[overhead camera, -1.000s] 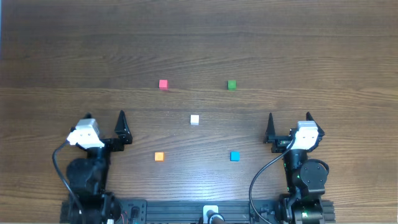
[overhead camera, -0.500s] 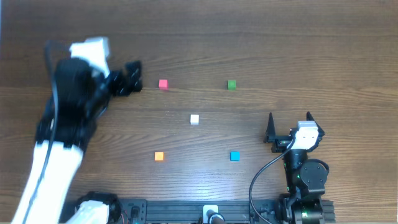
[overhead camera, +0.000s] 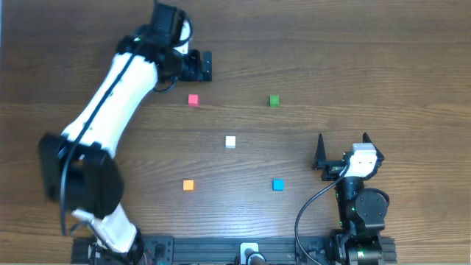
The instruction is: Stack Cubes
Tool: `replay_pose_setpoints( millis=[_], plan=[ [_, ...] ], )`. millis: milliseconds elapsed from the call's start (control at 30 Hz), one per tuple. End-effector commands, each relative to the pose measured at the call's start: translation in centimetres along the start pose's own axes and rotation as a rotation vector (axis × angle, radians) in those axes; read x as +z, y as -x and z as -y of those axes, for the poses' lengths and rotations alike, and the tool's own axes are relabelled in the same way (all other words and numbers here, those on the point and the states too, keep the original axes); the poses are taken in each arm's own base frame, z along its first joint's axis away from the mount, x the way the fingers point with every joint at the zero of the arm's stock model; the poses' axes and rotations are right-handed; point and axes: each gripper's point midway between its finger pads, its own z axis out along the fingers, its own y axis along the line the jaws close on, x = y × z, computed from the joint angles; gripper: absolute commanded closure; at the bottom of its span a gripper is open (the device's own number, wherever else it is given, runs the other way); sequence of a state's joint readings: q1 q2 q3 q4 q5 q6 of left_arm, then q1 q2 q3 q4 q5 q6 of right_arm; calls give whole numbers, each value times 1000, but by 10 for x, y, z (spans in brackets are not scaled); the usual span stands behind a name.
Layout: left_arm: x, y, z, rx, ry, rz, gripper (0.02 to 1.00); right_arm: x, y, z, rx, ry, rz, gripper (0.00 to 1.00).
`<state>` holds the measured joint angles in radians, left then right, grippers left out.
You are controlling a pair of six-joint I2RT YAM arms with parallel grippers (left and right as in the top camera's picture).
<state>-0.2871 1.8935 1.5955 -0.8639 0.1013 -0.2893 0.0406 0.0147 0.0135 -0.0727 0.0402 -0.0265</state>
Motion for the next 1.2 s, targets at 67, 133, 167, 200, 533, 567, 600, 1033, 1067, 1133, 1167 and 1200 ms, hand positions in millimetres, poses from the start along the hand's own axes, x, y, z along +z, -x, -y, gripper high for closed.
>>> replay_pose_setpoints(
  millis=[67, 133, 167, 200, 533, 567, 600, 1033, 1067, 1133, 1167, 1200],
  plan=[
    [42, -20, -12, -28, 43, -130, 47, 0, -2, 3, 4, -15, 2, 7],
    [54, -28, -13, -26, 53, -167, 56, 0, -2, 3, 4, -15, 2, 9],
    [58, -31, -14, -23, 58, -178, 62, 0, -2, 3, 4, -15, 2, 7],
    [64, -35, -13, -14, 74, -190, 77, 0, -2, 3, 4, -15, 2, 9],
    [88, -49, -21, -1, 130, -243, 123, 0, -2, 3, 4, -15, 2, 9],
    [88, -49, -22, 0, 134, -244, 139, 0, -2, 3, 4, -15, 2, 9],
    [88, -50, -22, -1, 135, -245, 156, 0, -2, 3, 4, -15, 2, 7],
    [98, -59, -32, -28, 174, -280, 432, 0, -2, 3, 4, -15, 2, 9],
    [99, -59, -33, -27, 176, -280, 448, 0, -2, 3, 4, -15, 2, 7],
    [99, -59, -34, -27, 182, -281, 470, 0, -2, 3, 4, -15, 2, 9],
    [100, -59, -34, -27, 182, -282, 485, 0, -2, 3, 4, -15, 2, 7],
    [101, -60, -35, -26, 185, -283, 505, 0, -2, 3, 4, -15, 2, 9]
  ],
)
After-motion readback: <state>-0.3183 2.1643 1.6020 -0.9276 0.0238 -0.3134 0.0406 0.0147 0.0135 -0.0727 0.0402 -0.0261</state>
